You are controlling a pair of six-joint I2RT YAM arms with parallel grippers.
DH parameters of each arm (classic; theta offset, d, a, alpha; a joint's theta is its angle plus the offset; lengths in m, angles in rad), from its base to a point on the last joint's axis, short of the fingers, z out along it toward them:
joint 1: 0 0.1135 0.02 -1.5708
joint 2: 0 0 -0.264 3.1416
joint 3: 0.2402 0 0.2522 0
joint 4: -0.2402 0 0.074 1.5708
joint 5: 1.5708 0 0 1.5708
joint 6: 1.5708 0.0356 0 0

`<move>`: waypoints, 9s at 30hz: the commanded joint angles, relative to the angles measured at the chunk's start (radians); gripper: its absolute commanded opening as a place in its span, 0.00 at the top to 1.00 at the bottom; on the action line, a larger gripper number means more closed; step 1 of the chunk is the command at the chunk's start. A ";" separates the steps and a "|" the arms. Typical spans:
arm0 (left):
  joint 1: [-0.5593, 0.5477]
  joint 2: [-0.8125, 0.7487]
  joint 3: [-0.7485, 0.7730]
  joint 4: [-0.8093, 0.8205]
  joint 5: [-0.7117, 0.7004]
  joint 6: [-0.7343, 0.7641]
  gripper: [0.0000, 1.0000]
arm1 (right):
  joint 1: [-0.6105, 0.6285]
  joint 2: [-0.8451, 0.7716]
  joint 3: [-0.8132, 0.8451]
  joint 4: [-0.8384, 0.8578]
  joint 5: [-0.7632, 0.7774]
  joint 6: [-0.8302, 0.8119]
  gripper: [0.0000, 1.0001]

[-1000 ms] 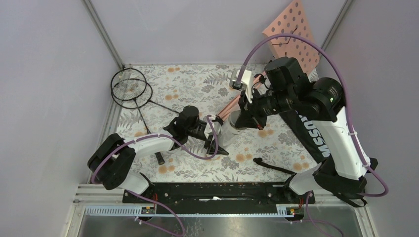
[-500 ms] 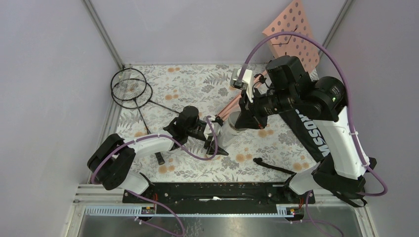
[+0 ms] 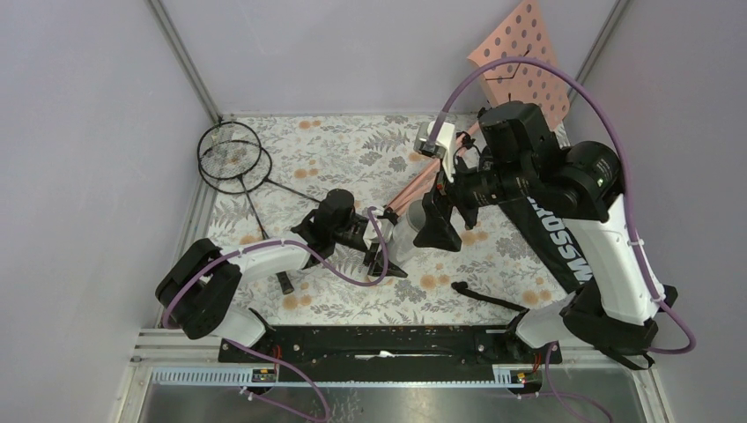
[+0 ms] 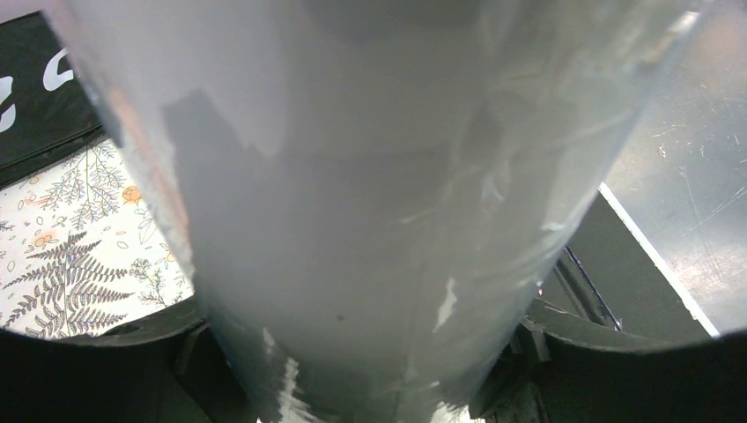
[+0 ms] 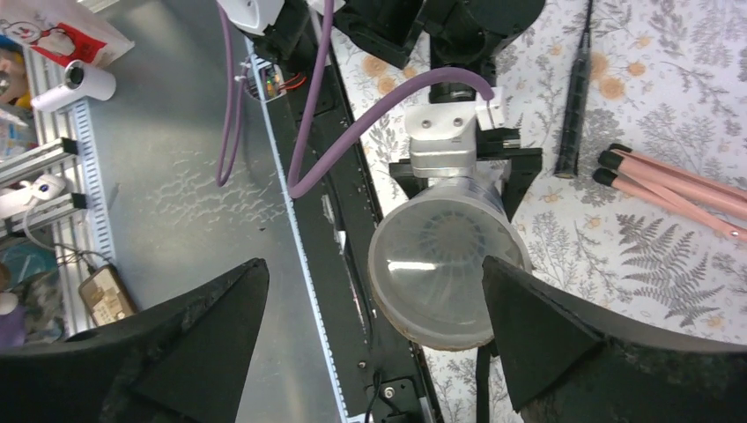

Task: Pack up the badminton gear
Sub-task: Close the lid on the shuttle tube, then place the shuttle tube at the center of the board.

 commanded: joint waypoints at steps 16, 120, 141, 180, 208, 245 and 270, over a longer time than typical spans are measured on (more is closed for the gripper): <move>0.001 -0.027 0.002 -0.014 0.035 0.014 0.34 | 0.010 -0.011 -0.054 0.126 -0.028 0.066 0.00; -0.011 0.002 0.023 0.018 -0.166 -0.084 0.36 | 0.022 -0.218 -0.318 0.402 0.342 0.334 0.31; -0.020 0.004 0.028 0.000 -0.176 -0.075 0.37 | 0.047 -0.097 -0.143 0.209 0.417 0.378 0.67; -0.021 -0.016 -0.073 0.288 -0.078 -0.179 0.38 | 0.076 -0.239 -0.329 0.417 0.311 0.346 0.56; -0.020 -0.016 -0.167 0.569 -0.082 -0.286 0.39 | 0.076 -0.237 -0.446 0.441 0.311 0.344 0.54; -0.018 -0.007 -0.139 0.535 -0.096 -0.291 0.40 | 0.081 -0.312 -0.599 0.560 0.185 0.231 0.21; 0.017 -0.205 0.104 -0.277 -0.907 -0.595 0.38 | 0.078 -0.659 -1.100 1.215 1.502 0.061 0.00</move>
